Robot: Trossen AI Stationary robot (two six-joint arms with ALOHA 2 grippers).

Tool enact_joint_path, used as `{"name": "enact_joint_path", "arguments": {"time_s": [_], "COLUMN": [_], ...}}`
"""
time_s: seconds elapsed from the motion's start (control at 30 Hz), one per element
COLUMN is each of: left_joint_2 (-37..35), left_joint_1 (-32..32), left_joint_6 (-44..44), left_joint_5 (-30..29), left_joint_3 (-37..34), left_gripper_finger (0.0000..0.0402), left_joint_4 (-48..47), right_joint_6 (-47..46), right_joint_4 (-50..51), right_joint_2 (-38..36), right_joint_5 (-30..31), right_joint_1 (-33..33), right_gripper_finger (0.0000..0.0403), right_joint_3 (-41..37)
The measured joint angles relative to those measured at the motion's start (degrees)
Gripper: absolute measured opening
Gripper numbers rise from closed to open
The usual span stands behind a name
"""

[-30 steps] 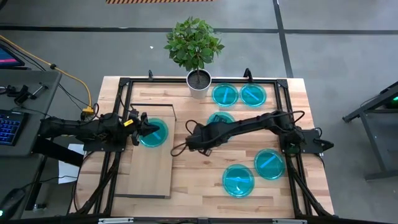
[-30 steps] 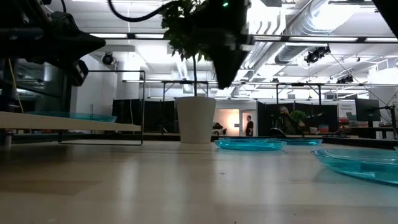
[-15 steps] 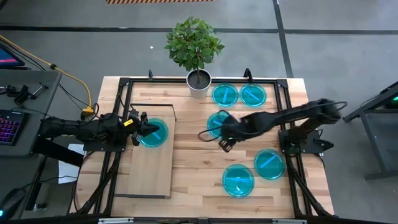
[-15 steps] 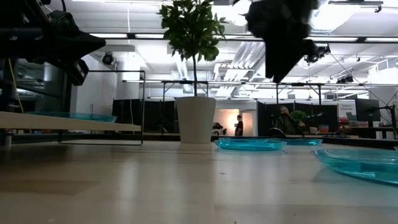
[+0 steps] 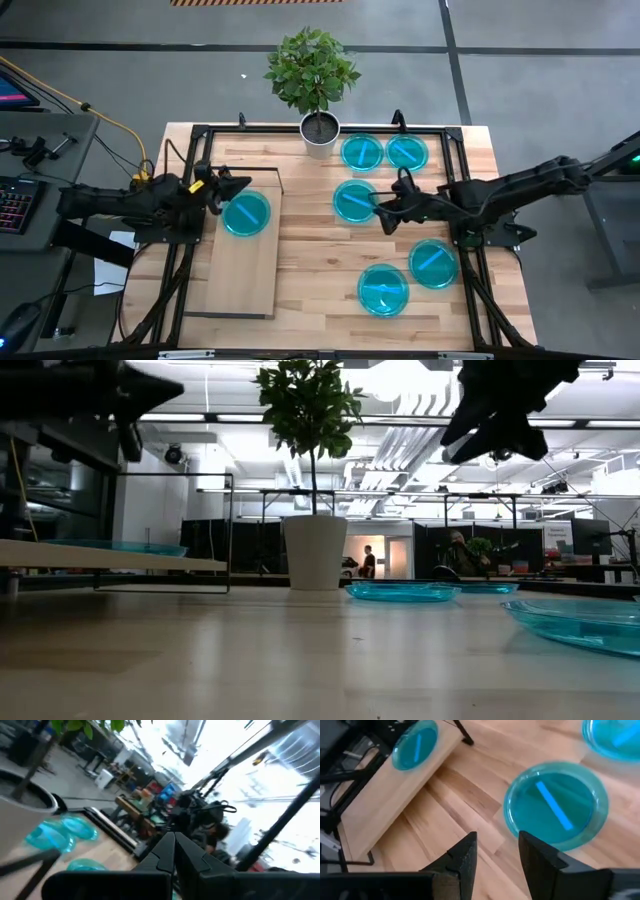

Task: Place and stack plates onto a shelf
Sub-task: Put the middle blue plate on the shelf

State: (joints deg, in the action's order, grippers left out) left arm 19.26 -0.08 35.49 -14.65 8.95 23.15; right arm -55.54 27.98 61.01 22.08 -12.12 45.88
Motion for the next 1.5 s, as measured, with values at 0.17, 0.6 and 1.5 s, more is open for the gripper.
{"name": "enact_joint_path", "arguments": {"time_s": [0.17,0.6,1.5], "left_joint_2": [10.56,22.85,23.18], "left_joint_1": [-0.04,-0.02,0.28], "left_joint_6": [-2.02,-4.66,-1.05], "left_joint_5": [0.09,0.35,6.62], "left_joint_3": [11.2,25.36,25.37], "left_gripper_finger": [0.0012,0.0101,0.0147], "left_joint_4": [-8.25,-16.0,-15.98], "right_joint_6": [10.04,8.09,-14.77], "right_joint_4": [-1.92,0.05,6.9], "right_joint_2": [-2.68,-3.99,22.23], "right_joint_5": [0.08,0.1,-5.83], "right_joint_1": [1.05,5.91,21.89], "right_gripper_finger": [0.0129,0.0129,0.0129], "right_joint_3": [0.01,0.01,0.05]}}
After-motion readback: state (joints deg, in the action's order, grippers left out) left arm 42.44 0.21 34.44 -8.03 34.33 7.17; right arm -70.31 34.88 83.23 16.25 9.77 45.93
